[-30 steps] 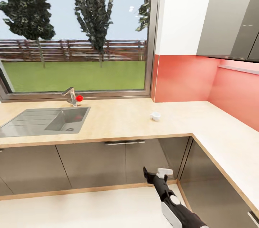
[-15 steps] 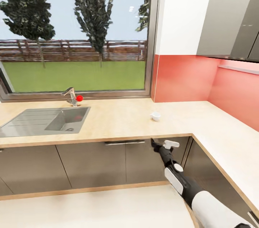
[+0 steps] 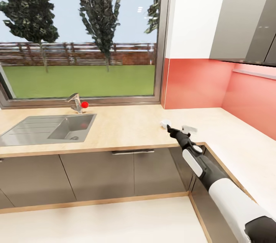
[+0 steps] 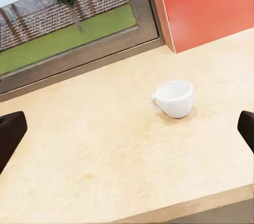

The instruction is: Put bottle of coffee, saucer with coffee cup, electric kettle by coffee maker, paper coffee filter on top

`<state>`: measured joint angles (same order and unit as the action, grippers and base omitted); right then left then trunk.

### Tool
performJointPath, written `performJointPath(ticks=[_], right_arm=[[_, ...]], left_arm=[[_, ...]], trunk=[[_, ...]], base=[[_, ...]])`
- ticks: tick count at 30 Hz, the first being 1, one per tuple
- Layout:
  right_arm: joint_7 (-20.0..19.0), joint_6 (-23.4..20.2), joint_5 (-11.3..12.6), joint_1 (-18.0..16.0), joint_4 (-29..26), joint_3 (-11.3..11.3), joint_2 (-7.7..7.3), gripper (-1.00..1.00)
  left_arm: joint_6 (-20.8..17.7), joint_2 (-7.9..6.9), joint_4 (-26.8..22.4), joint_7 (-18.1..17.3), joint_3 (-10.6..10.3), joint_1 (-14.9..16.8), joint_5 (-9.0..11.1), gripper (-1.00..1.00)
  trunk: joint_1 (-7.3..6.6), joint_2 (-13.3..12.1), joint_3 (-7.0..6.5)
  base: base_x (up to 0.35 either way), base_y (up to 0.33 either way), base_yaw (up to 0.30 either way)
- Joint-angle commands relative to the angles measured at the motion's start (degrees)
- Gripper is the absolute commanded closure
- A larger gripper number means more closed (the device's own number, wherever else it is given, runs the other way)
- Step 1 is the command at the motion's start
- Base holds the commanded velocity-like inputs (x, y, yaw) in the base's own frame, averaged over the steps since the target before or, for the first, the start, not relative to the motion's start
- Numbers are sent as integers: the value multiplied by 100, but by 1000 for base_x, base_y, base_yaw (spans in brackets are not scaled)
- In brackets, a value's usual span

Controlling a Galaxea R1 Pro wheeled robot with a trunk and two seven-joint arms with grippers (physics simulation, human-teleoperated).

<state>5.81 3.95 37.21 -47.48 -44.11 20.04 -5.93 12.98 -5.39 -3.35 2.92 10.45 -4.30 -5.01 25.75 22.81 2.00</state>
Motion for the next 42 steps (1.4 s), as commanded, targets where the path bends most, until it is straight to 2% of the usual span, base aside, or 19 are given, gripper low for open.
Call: performJointPath(ticks=[1,2,4,7,8,9,12,15,23,29,42], right_arm=[[197,-247,36,-89,-127,46,-15,-100],[287,-398,12,-132,-179,45,-16,-100],[669,-1036,-116,-300,-345,45,-19,-100],[1229,-2175,-235,-565,-626,44,-19,-100],[1468,-2708,-249,-678,-733,35,-20,-100],[1616,-2995,-254,-711,-767,8,-21,-100],[2101,-3717,-256,-756,-817,-251,-20,-100],[2344,-4253,-245,-770,-825,-559,-17,-100],[2372,-4451,-279,-772,-781,-557,-5,-100],[2372,-4456,-285,-772,-701,-554,3,-100],[2372,-4456,-285,-772,-583,-552,8,-100]], left_arm=[[11,2,-7,15,36,0,-53,-100],[9,2,-7,15,37,0,-55,-100],[5,2,-8,15,37,0,-59,-100],[-2,2,-1,15,30,0,-61,-100],[-5,1,0,15,33,0,-62,-100],[-5,2,1,15,34,0,-62,-100],[-6,8,-2,15,31,0,-62,-100],[-6,19,-7,15,21,0,-62,-100],[-6,8,1,22,24,0,-62,-100],[-15,11,1,22,20,0,-62,-100],[-286,20,-8,24,16,0,-62,-100]], trunk=[[4,11,12],[4,11,12],[4,11,12],[4,11,12],[4,11,12],[4,11,12],[4,11,12],[4,11,12],[4,11,12],[4,11,12],[4,11,12]], base=[[0,0,0],[0,0,0],[0,0,0],[0,0,0],[0,0,0],[0,0,0],[0,0,0],[0,0,0],[34,0,0],[296,0,0],[337,0,0]])
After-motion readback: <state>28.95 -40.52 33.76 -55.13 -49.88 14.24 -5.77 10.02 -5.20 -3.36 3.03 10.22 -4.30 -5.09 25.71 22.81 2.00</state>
